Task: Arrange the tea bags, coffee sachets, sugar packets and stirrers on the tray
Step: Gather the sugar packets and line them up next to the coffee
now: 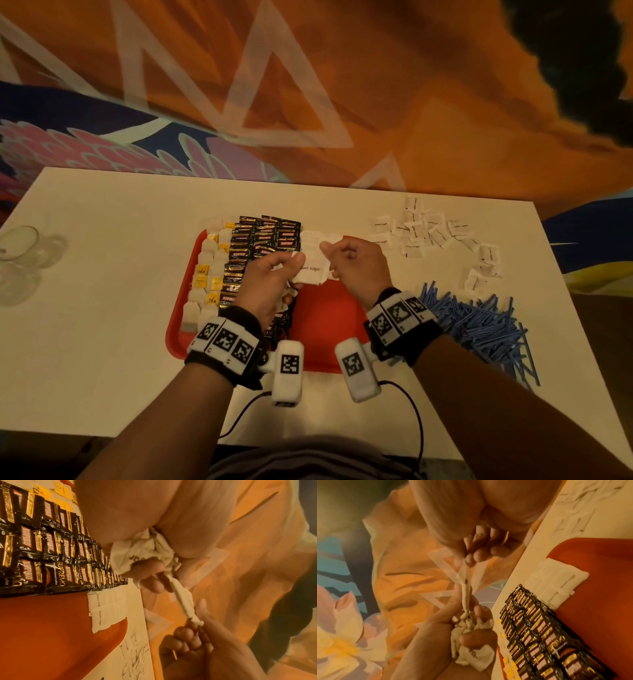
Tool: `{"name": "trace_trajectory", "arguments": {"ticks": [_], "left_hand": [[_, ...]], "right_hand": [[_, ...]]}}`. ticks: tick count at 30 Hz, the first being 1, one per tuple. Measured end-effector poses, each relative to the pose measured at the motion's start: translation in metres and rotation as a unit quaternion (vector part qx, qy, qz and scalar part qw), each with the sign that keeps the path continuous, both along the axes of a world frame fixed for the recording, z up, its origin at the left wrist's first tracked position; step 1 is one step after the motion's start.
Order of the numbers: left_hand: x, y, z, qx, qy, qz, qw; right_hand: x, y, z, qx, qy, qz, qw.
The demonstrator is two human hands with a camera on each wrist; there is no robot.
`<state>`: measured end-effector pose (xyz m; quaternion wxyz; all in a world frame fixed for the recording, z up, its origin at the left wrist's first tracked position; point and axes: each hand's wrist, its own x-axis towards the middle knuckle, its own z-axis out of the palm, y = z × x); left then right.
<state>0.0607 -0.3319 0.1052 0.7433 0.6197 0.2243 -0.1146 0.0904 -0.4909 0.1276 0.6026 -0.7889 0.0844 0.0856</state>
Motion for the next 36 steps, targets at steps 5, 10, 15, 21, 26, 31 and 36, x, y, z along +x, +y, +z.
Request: {"name": "trace_trajectory", "arguments": {"ticks": [5, 10, 15, 21, 26, 31, 36], "left_hand": [[0.002, 0.000, -0.009, 0.018, -0.001, 0.030, 0.999], [0.004, 0.007, -0.027, 0.087, 0.014, 0.068, 0.994], [0.001, 0.019, -0.042, 0.104, 0.058, 0.076, 0.990], [-0.005, 0.043, -0.054, 0.122, 0.093, 0.079, 0.985], [-0.011, 0.063, -0.063, 0.124, 0.110, 0.085, 0.982], [-0.013, 0.074, -0.065, 0.119, 0.119, 0.088, 0.982], [-0.012, 0.078, -0.065, 0.123, 0.123, 0.087, 0.981]], "right_hand": [[-0.008, 0.005, -0.021, 0.069, 0.110, 0.073, 0.989], [-0.004, -0.001, -0.046, 0.001, 0.102, 0.060, 0.993], [0.002, -0.009, -0.081, -0.078, 0.127, 0.071, 0.986], [0.013, -0.020, -0.120, -0.171, 0.161, 0.026, 0.972], [0.024, -0.011, -0.142, -0.142, 0.176, -0.022, 0.974], [0.032, 0.009, -0.156, -0.133, 0.180, -0.022, 0.974], [0.040, 0.020, -0.160, -0.190, 0.191, -0.017, 0.963]]}}
